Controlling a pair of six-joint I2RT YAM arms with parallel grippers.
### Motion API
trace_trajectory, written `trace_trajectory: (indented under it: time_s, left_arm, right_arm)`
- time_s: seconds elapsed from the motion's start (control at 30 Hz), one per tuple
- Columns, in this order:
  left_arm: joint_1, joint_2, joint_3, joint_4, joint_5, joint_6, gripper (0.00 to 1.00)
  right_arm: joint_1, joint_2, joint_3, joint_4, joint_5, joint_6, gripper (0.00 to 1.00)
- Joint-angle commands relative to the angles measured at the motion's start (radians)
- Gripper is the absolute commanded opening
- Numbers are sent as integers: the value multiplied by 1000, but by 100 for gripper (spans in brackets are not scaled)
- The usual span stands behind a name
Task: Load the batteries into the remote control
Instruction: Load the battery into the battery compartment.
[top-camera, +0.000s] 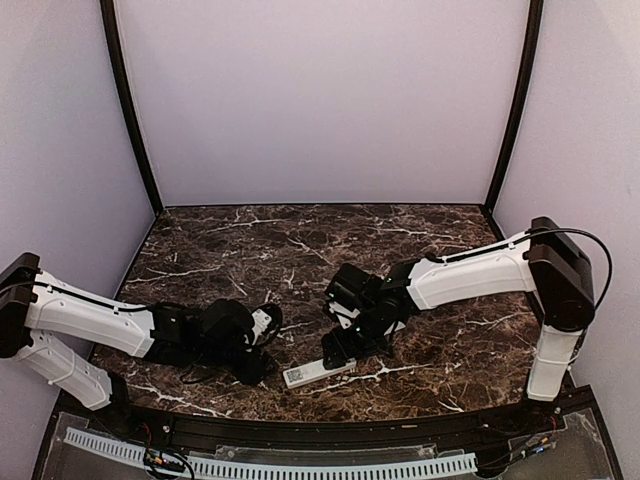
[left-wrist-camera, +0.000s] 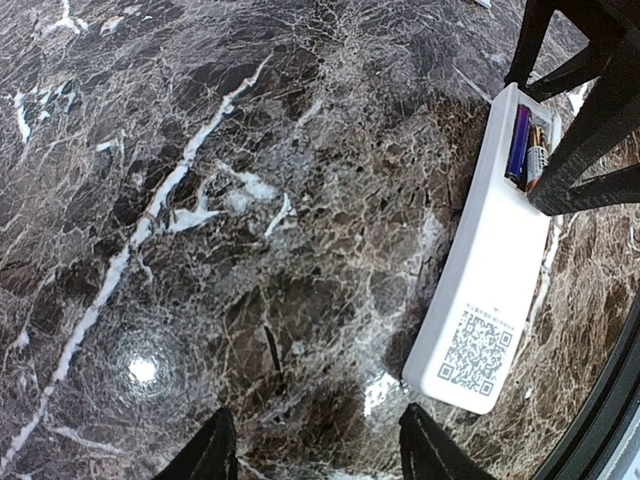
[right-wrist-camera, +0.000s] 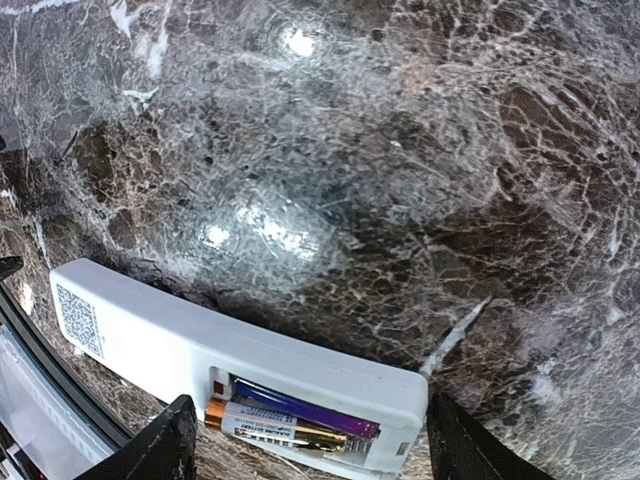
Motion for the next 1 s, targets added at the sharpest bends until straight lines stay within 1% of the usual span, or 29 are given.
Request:
trace_trajectory:
  time_s: [0.0, 0.13, 0.63, 0.77, 0.97]
  left_arm:
    - [-2, 2, -19, 0, 6, 15, 55]
    - [-2, 3, -17, -1, 6, 22, 55]
    - [-4, 10, -7, -7, 5, 38, 54]
    - [-3, 8, -7, -10, 3, 40, 55]
    - [-4, -3, -12, -11, 0, 45, 54]
  right_arm:
    - [7, 17, 6, 11, 11, 16, 75]
    - [7, 23, -1, 3, 20, 21, 73]
    - [7, 20, -19, -41, 74, 18, 63]
    - [7, 15, -31, -44, 79, 15, 62]
    - [8, 6, -42, -54, 78, -9, 62]
